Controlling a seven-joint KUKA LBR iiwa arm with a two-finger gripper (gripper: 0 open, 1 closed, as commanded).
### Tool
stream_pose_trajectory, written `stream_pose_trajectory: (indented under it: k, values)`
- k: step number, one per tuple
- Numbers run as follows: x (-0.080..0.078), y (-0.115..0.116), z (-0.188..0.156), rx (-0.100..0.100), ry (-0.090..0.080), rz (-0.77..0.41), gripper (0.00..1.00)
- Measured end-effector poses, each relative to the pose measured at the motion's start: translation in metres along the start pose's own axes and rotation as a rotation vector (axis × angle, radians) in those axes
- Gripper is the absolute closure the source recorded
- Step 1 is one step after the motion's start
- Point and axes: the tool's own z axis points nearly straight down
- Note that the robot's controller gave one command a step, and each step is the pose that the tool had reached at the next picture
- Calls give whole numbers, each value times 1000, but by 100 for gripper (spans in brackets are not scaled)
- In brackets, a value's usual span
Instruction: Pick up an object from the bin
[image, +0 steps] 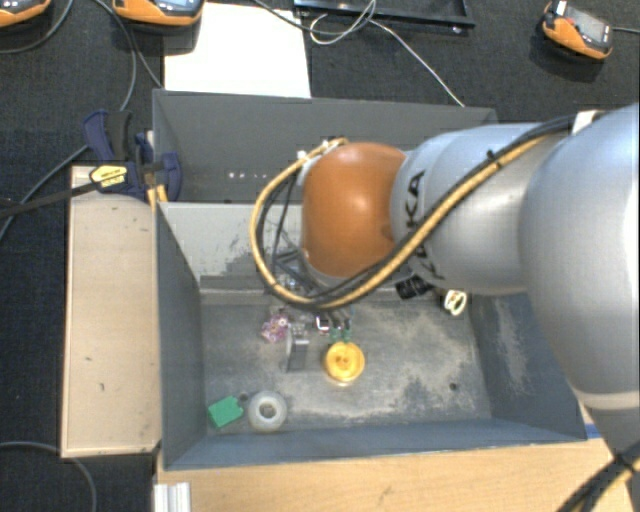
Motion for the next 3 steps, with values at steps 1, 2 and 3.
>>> stream_pose_trajectory:
  k: [1, 2, 3]
  values:
    - [-2, -1, -5, -1, -7, 6, 0]
    - [-17, -36, 32, -2, -4, 208, 0]
    - [-16, -16, 56, -2, -8, 178, 0]
